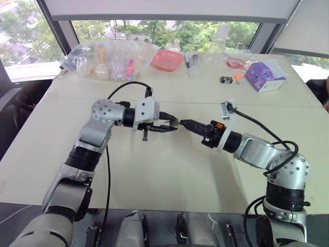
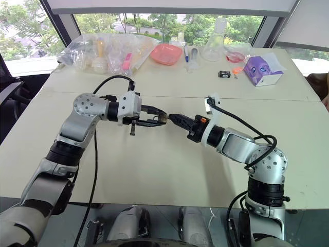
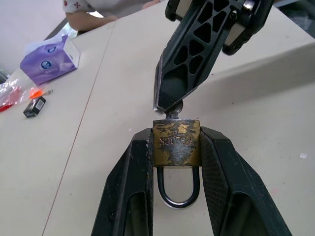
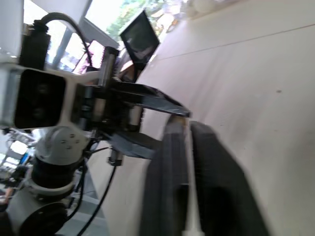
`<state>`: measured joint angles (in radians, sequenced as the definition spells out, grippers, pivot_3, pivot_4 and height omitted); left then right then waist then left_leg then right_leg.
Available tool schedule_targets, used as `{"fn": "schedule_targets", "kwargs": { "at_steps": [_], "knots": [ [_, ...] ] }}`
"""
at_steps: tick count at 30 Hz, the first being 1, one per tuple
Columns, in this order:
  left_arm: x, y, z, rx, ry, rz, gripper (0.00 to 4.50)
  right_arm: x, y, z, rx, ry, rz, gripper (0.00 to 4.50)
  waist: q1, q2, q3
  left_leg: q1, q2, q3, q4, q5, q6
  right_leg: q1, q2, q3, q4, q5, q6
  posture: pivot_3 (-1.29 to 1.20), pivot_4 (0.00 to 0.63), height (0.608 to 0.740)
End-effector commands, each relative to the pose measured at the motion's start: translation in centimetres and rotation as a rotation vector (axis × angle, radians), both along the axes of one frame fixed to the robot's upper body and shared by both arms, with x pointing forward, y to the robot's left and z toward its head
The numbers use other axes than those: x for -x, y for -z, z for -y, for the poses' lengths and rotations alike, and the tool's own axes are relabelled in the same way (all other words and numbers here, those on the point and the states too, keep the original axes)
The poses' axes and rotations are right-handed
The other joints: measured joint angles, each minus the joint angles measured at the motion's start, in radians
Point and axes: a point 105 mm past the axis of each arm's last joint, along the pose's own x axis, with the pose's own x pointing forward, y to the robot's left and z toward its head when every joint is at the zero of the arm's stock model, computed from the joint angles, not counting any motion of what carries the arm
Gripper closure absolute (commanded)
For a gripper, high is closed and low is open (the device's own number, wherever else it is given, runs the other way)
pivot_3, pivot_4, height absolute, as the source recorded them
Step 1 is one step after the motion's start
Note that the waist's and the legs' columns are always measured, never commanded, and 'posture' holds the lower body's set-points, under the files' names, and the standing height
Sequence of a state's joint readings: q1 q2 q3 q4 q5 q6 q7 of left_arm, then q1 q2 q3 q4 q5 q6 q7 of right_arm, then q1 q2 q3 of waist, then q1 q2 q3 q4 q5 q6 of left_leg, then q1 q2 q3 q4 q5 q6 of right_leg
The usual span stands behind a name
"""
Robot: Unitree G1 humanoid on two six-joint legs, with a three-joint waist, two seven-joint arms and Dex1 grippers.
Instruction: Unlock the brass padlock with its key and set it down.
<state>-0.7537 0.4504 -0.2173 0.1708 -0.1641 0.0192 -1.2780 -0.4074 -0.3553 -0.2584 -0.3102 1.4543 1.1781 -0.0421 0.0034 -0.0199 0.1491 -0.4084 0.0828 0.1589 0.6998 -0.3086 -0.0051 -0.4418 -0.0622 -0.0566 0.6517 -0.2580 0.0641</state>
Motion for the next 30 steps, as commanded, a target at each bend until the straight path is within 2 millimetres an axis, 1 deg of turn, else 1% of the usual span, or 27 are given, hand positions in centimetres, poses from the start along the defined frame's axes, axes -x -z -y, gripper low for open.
{"fn": "schedule_targets", "kwargs": {
  "at_steps": [1,11,22,28,30],
  "knots": [
    [0.6,-1.6,0.4,0.028,0.029,0.075,3.77,0.1,-0.7,0.1,-0.015,0.007,0.02,4.48,0.001,0.0,0.0,0.0,0.0,0.0,0.0,0.0,0.0,0.0,0.0,0.0,0.0,0.0,0.0,0.0,0.15,0.739],
    [0.3,-2.0,0.8,0.048,0.014,0.166,3.77,0.2,-0.6,-0.3,-0.058,0.008,-0.014,4.48,0.001,0.0,0.0,0.0,0.0,0.0,0.0,0.0,0.0,0.0,0.0,0.0,0.0,0.0,0.0,0.0,0.15,0.739],
    [-0.3,-3.4,1.3,0.079,-0.024,0.5,3.77,-1.0,-1.2,-0.5,-0.27,0.077,-0.169,4.48,0.001,0.0,0.0,0.0,0.0,0.001,0.0,0.0,0.0,0.0,0.0,0.0,0.0,0.0,0.0,0.0,0.15,0.739],
    [-0.4,-4.2,1.0,0.106,-0.032,0.653,3.77,-1.8,-1.5,-0.2,-0.367,0.135,-0.254,4.48,0.001,0.0,0.0,0.0,0.0,0.001,0.0,0.0,0.0,0.0,0.0,0.0,0.0,0.0,0.0,0.0,0.15,0.739],
    [-0.3,-4.4,0.9,0.11,-0.024,0.732,3.77,-2.1,-1.4,-0.1,-0.402,0.154,-0.289,4.48,0.001,0.0,0.0,0.0,0.0,0.001,0.0,0.0,0.0,0.0,0.0,0.0,0.0,0.0,0.0,0.0,0.15,0.739]
  ]
}}
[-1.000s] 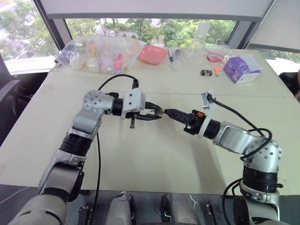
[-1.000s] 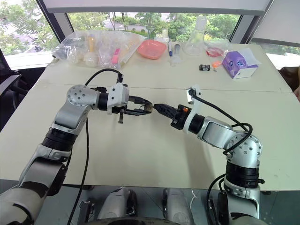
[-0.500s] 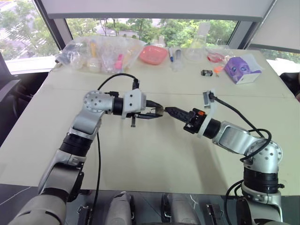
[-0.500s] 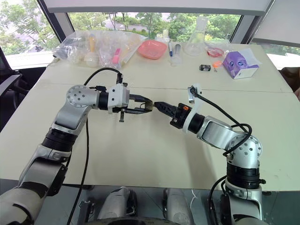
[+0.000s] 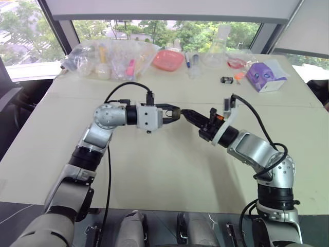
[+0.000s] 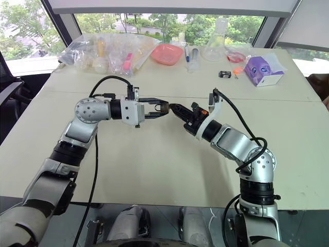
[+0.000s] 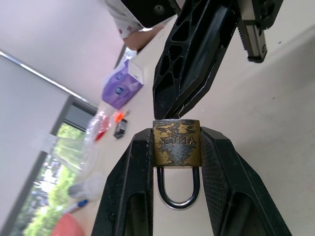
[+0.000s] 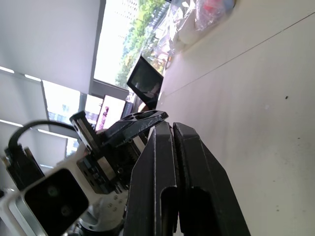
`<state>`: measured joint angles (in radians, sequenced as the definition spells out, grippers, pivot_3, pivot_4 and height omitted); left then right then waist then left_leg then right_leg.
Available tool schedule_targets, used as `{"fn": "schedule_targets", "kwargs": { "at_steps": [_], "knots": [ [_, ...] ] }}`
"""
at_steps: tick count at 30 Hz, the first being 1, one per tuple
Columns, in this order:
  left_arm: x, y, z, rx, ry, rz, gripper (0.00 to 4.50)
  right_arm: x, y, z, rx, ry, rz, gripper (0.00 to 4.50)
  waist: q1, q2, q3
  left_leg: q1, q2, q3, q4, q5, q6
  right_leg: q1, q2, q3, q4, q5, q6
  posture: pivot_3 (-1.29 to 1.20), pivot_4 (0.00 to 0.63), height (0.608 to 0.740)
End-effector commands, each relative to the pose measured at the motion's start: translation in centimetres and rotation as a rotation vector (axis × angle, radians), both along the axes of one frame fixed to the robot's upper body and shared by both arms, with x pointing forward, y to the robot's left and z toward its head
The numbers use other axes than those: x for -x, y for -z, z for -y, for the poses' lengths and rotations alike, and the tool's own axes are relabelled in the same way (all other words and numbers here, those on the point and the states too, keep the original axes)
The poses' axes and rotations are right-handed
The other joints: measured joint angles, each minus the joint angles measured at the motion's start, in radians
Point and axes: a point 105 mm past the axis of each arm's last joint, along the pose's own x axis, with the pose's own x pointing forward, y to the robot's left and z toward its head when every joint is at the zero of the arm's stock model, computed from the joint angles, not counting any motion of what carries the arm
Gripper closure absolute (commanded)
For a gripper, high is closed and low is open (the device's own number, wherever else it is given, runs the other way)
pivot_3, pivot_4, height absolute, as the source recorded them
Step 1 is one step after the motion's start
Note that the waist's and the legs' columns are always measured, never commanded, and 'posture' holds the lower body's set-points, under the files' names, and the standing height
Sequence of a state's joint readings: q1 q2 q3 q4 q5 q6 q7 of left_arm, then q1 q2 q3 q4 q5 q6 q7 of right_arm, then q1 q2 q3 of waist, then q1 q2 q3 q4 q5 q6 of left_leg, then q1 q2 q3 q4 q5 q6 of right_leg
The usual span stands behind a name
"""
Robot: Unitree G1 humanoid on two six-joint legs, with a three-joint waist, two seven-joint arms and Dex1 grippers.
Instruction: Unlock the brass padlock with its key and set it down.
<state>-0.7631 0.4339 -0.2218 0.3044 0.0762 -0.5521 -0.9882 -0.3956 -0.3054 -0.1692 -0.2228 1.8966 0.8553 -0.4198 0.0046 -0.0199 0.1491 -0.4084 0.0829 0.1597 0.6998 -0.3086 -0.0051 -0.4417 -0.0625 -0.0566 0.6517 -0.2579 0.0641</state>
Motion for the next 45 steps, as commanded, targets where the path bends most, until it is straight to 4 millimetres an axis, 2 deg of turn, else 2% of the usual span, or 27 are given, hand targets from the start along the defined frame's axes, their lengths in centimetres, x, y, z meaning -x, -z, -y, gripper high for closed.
{"fn": "schedule_targets", "kwargs": {
  "at_steps": [1,7,10,12,14,15,16,20,23,24,29,33,39,42,45],
  "knots": [
    [0.9,-3.1,0.4,0.052,0.044,0.225,3.77,-0.6,-0.3,0.4,-0.07,0.037,-0.056,4.48,0.0,0.0,0.0,0.0,0.0,0.0,0.0,0.0,0.0,0.0,0.0,0.0,0.0,0.0,0.0,0.0,0.15,0.739],
    [1.3,-2.9,0.2,0.025,0.072,0.38,3.77,-1.2,0.0,0.4,-0.106,0.069,-0.113,4.48,0.0,0.0,0.0,0.0,0.0,0.0,0.0,0.0,0.0,0.0,0.0,0.0,0.0,0.0,0.0,0.0,0.15,0.739],
    [0.3,-2.9,-0.2,0.074,0.028,0.248,3.77,-1.0,0.0,0.3,-0.037,0.057,-0.074,4.48,0.002,0.0,0.0,0.0,0.0,0.001,0.0,0.0,0.0,0.0,0.0,0.0,0.0,0.0,0.0,0.0,0.15,0.739],
    [-0.3,-2.7,-0.5,0.087,0.007,0.136,3.77,-1.0,-0.2,0.7,0.065,0.07,0.013,4.48,0.003,0.0,0.0,0.0,0.0,0.001,0.0,0.0,0.0,0.0,0.0,0.0,0.0,0.0,0.0,0.0,0.15,0.739],
    [-0.7,-2.7,-0.8,0.075,0.003,0.047,3.77,-0.6,-1.5,1.0,0.119,0.063,0.145,4.48,0.002,0.0,0.0,0.0,0.0,0.001,0.0,0.0,0.0,0.0,-0.001,0.0,0.0,0.0,0.0,0.0,0.15,0.739],
    [-0.7,-2.7,-0.8,0.071,0.005,0.019,3.77,-0.4,-2.2,1.2,0.122,0.058,0.196,3.95,0.001,0.0,0.0,0.0,0.0,0.001,0.0,0.0,0.0,0.0,0.0,0.0,0.0,0.0,0.0,0.0,0.15,0.739],
    [-0.7,-2.8,-0.8,0.07,0.008,0.003,3.77,-0.3,-2.6,1.3,0.121,0.055,0.23,3.65,0.0,0.0,0.0,0.0,0.0,0.001,0.0,0.0,0.0,0.0,0.0,0.0,0.0,0.0,0.0,0.0,0.15,0.739],
    [-0.8,-3.3,-0.8,0.076,0.009,-0.019,3.77,-0.1,-3.3,1.7,0.145,0.058,0.318,1.86,-0.002,0.0,0.0,0.0,0.001,0.001,0.0,0.0,0.0,0.0,0.001,0.0,0.0,0.0,0.0,0.0,0.15,0.739],
    [-0.8,-3.4,-0.8,0.093,0.011,-0.065,3.77,0.1,-2.3,1.7,0.29,0.035,0.367,0.47,-0.001,0.0,0.0,0.0,0.0,0.001,0.0,0.0,0.0,0.0,0.0,0.0,0.0,0.0,0.0,0.0,0.15,0.739],
    [-0.8,-3.4,-0.8,0.098,0.014,-0.076,3.77,0.3,-2.0,1.5,0.332,0.021,0.386,0.17,-0.001,0.0,0.0,0.0,0.0,0.001,0.0,0.0,0.0,0.0,0.0,0.0,0.0,0.0,0.0,0.0,0.15,0.739],
    [0.0,-3.1,-0.2,0.086,0.053,-0.101,3.77,0.9,-1.8,0.5,0.359,-0.045,0.437,0.17,0.001,0.0,0.0,0.0,0.0,0.001,0.0,0.0,0.0,0.0,0.0,0.0,0.0,0.0,0.0,0.0,0.15,0.739],
    [0.6,-2.9,0.6,0.083,0.083,-0.107,3.77,0.8,-1.4,-0.1,0.377,-0.072,0.445,0.17,0.003,0.0,0.0,0.0,0.0,0.001,0.0,0.0,0.0,0.0,0.001,0.0,0.0,0.0,0.0,0.0,0.15,0.739],
    [1.3,-2.6,1.1,0.079,0.105,-0.12,3.77,0.4,-1.7,-0.4,0.34,-0.07,0.453,0.17,0.003,0.0,0.0,0.0,0.0,0.001,0.0,0.0,0.0,0.0,0.001,0.0,0.0,0.0,0.0,0.0,0.15,0.739],
    [1.6,-2.3,1.1,0.069,0.112,-0.116,3.77,0.3,-1.8,-0.6,0.323,-0.072,0.443,1.04,0.004,0.0,0.0,0.0,0.0,0.001,0.0,0.0,0.0,0.0,0.001,0.0,0.0,0.0,0.0,0.0,0.15,0.739],
    [1.7,-2.3,1.2,0.067,0.118,-0.115,3.77,0.4,-1.8,-0.7,0.291,-0.074,0.429,2.61,0.005,0.0,0.0,0.0,0.0,0.001,0.0,0.0,0.0,0.0,0.001,0.0,0.0,0.0,0.0,0.0,0.15,0.739]
  ]
}}
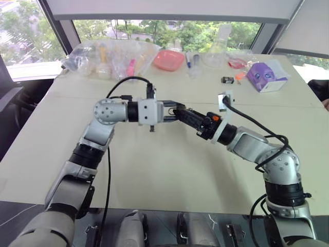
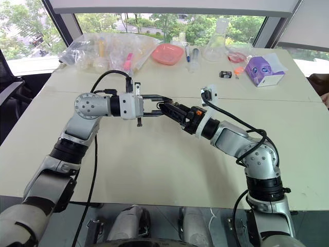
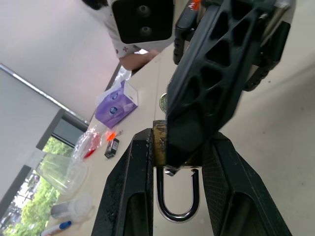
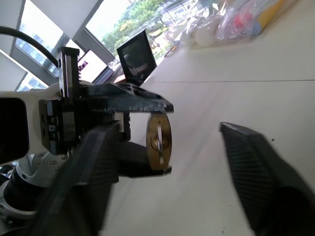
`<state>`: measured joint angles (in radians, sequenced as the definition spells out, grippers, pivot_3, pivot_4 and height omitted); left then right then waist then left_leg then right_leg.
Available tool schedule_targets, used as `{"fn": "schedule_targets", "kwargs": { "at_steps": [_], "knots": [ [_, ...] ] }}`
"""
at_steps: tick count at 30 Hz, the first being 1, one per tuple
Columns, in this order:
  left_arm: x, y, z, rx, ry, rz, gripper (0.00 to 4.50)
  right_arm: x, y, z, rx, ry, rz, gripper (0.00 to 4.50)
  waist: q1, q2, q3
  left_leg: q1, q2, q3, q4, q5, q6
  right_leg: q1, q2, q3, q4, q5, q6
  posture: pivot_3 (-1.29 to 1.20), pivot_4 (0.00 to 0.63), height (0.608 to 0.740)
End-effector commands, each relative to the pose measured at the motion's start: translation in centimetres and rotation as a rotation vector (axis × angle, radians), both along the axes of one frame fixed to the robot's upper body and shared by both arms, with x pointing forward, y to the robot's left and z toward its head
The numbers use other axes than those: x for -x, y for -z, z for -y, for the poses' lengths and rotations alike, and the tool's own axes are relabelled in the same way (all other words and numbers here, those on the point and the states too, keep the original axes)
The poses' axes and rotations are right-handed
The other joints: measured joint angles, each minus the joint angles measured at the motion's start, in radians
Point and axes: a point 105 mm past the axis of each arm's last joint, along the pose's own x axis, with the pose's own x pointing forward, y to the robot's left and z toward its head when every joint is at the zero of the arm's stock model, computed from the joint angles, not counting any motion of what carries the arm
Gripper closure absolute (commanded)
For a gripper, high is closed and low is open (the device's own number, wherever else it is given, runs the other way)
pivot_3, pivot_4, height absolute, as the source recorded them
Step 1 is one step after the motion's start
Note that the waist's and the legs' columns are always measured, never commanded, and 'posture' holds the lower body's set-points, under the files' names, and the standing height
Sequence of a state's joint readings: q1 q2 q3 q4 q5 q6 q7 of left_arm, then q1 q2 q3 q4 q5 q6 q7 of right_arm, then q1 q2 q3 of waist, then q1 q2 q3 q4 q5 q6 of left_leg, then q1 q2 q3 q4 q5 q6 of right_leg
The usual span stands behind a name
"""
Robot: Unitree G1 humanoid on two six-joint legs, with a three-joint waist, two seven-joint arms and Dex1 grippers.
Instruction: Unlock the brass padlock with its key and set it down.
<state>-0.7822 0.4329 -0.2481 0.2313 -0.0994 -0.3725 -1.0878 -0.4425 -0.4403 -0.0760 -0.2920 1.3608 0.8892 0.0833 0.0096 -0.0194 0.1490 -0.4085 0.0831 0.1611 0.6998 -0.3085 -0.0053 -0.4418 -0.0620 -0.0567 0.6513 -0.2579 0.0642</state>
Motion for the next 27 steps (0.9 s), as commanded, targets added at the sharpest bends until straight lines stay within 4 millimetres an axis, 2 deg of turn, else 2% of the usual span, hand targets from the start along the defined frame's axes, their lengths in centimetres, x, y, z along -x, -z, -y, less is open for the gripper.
{"fn": "schedule_targets", "kwargs": {
  "at_steps": [1,3,4,7,9,12,14,15,17,19,21,23,27],
  "knots": [
    [0.8,-1.2,0.3,0.023,0.031,0.044,3.77,0.2,-1.2,0.0,-0.058,-0.012,0.015,3.17,0.0,0.0,0.0,0.0,0.0,0.0,0.0,0.0,0.0,0.0,0.0,0.0,0.0,0.0,0.0,0.0,0.15,0.739],
    [0.8,-1.2,0.3,0.02,0.029,0.051,3.77,0.3,-1.0,0.0,-0.041,-0.017,0.006,4.18,0.0,0.0,0.0,0.0,0.0,0.0,0.0,0.0,0.0,0.0,0.0,0.0,0.0,0.0,0.0,0.0,0.15,0.739],
    [0.7,-1.2,0.3,0.018,0.028,0.056,3.77,0.3,-0.8,-0.1,-0.028,-0.023,0.004,4.49,0.0,0.0,0.0,0.0,0.0,0.0,0.0,0.0,0.0,0.0,0.0,0.0,0.0,0.0,0.0,0.0,0.15,0.739],
    [0.6,-1.4,0.3,0.015,0.026,0.068,3.77,0.5,-0.3,-0.1,0.003,-0.029,-0.007,4.49,0.0,0.0,0.0,0.0,0.0,0.0,0.0,0.0,0.0,0.0,0.0,0.0,0.0,0.0,0.0,0.0,0.15,0.739],
    [0.7,-1.5,0.3,0.011,0.036,0.068,2.74,0.5,-0.2,-0.1,0.005,-0.028,-0.009,4.5,0.0,0.0,0.0,0.0,0.0,0.0,0.0,0.0,0.0,0.0,0.0,0.0,0.0,0.0,0.0,0.0,0.15,0.739],
    [0.6,-1.5,0.2,0.008,0.037,0.069,1.48,0.4,-0.2,-0.1,0.009,-0.024,-0.009,4.5,0.0,0.0,0.0,0.0,0.0,0.0,0.0,0.0,0.0,0.0,0.0,0.0,0.0,0.0,0.0,0.0,0.15,0.739],
    [0.5,-1.6,0.1,0.015,0.026,0.065,0.4,0.3,-0.3,-0.1,0.008,-0.021,-0.008,4.5,0.0,0.0,0.0,0.0,0.0,0.0,0.0,0.0,0.0,0.0,0.0,0.0,0.0,0.0,0.0,0.0,0.15,0.739],
    [0.3,-1.7,0.0,0.027,0.01,0.06,0.04,0.3,-0.3,-0.1,0.007,-0.02,-0.007,4.5,0.0,0.0,0.0,0.0,0.0,0.0,0.0,0.0,0.0,0.0,0.0,0.0,0.0,0.0,0.0,0.0,0.15,0.739],
    [-0.1,-1.7,-0.5,0.04,-0.026,0.012,0.04,0.1,-0.4,-0.1,0.005,-0.012,-0.004,4.5,0.0,0.0,0.0,0.0,0.0,0.0,0.0,0.0,0.0,0.0,0.0,0.0,0.0,0.0,0.0,0.0,0.15,0.739],
    [-0.3,-1.6,-1.5,0.061,-0.06,-0.109,0.04,-0.2,-0.4,0.2,0.003,0.011,-0.005,4.5,-0.002,0.0,0.0,0.0,0.0,0.0,0.0,0.0,0.0,0.0,0.0,0.0,0.0,0.0,0.0,0.0,0.15,0.739],
    [-0.1,-1.4,-3.3,0.098,-0.091,-0.319,0.04,-0.6,-0.4,0.8,0.001,0.044,-0.01,4.5,-0.009,0.0,0.0,0.0,0.0,-0.001,0.0,0.0,0.0,0.0,0.0,0.0,0.0,0.0,0.0,0.0,0.15,0.739],
    [0.0,-1.4,-4.9,0.133,-0.127,-0.451,0.04,-0.8,-0.3,1.3,-0.002,0.061,-0.014,4.5,-0.02,0.0,0.0,0.0,0.001,-0.002,0.0,0.0,0.0,0.0,0.0,0.0,0.001,0.0,0.0,0.0,0.15,0.739],
    [-0.5,-1.8,-6.0,0.218,-0.187,-0.535,0.04,-0.9,-0.7,1.5,-0.026,0.058,-0.014,4.5,-0.02,0.0,0.0,0.0,0.001,-0.003,-0.001,0.001,-0.001,0.0,0.0,0.0,0.001,0.0,0.0,0.0,0.15,0.739]
  ]
}}
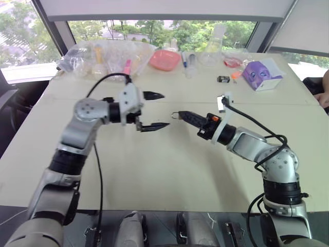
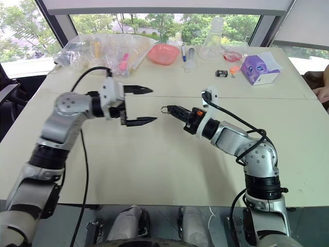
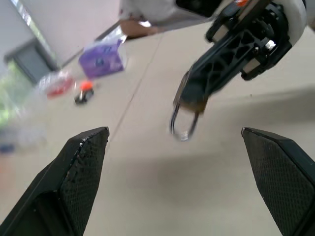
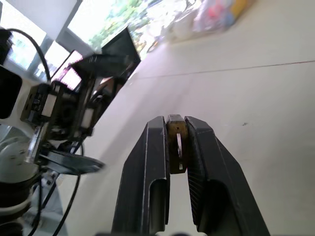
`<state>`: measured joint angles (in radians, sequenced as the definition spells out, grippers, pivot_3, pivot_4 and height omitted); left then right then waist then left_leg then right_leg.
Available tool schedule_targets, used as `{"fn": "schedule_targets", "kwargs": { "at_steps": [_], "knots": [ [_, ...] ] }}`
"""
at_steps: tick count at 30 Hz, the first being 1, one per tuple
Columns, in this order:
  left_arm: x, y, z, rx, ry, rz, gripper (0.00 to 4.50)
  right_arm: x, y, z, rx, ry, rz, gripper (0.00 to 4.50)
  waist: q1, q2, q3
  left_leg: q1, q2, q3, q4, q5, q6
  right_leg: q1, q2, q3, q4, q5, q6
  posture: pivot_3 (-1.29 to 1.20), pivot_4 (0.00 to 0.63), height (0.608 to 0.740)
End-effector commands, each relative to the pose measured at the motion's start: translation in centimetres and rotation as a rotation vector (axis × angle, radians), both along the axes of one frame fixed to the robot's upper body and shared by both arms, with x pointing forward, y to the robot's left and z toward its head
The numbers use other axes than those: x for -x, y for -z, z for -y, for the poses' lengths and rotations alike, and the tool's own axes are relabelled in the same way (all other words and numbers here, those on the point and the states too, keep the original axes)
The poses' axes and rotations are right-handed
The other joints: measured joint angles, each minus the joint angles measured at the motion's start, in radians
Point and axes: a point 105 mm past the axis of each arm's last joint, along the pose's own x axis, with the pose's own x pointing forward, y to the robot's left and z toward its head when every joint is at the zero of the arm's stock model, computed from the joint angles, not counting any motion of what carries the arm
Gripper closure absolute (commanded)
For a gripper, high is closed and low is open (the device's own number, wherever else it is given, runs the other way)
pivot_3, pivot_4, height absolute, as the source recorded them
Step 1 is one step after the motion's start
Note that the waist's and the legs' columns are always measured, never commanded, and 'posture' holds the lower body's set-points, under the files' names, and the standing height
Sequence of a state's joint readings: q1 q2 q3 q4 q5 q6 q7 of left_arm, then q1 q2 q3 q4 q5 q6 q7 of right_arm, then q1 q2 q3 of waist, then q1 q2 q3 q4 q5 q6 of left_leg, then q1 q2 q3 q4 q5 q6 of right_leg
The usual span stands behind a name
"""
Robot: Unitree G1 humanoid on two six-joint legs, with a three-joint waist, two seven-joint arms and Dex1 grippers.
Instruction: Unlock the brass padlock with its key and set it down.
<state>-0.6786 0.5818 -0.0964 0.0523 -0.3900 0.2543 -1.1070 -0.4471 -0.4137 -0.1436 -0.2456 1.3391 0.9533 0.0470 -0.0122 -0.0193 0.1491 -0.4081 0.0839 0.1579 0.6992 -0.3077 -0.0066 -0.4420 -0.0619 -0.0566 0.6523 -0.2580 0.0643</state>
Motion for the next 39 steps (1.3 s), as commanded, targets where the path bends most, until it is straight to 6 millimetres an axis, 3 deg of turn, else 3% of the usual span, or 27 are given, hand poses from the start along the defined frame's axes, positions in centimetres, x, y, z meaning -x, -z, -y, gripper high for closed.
{"fn": "schedule_targets", "kwargs": {
  "at_steps": [1,9,23,33,39],
  "knots": [
    [0.1,-1.9,-0.1,0.095,-0.018,-0.016,0.04,0.1,-1.7,0.0,-0.039,-0.012,0.051,4.5,0.004,0.0,0.0,0.0,0.0,0.0,0.0,0.0,0.0,0.0,0.0,0.0,0.0,0.0,0.0,0.0,0.15,0.739],
    [-1.1,-2.2,1.1,0.14,-0.045,-0.014,0.04,0.6,-2.5,-0.7,-0.061,-0.059,0.07,4.5,0.001,0.0,0.0,0.0,-0.001,0.001,0.0,0.0,0.0,0.0,0.0,0.0,0.0,0.0,0.0,0.0,0.15,0.739],
    [-1.9,-1.0,2.7,0.108,-0.003,0.008,0.04,2.5,-3.4,-1.8,-0.106,-0.141,0.102,4.5,0.001,0.0,0.0,0.0,-0.001,0.002,0.0,0.0,0.0,0.0,0.0,0.0,-0.001,0.0,0.0,0.0,0.15,0.739],
    [-2.9,-2.8,2.9,0.193,-0.051,0.05,0.04,3.0,-2.8,-2.1,-0.081,-0.169,0.083,4.5,0.001,0.0,0.0,0.0,-0.001,0.001,0.0,0.0,0.0,0.0,0.0,0.0,-0.001,0.0,0.0,0.0,0.15,0.739],
    [-2.7,-0.4,1.3,0.122,-0.086,-0.01,0.04,2.0,-2.8,-1.4,-0.088,-0.104,0.071,4.5,-0.001,0.0,0.0,0.0,-0.001,0.001,0.0,0.0,0.0,0.0,0.0,0.0,-0.001,0.0,0.0,0.0,0.15,0.739]
  ]
}}
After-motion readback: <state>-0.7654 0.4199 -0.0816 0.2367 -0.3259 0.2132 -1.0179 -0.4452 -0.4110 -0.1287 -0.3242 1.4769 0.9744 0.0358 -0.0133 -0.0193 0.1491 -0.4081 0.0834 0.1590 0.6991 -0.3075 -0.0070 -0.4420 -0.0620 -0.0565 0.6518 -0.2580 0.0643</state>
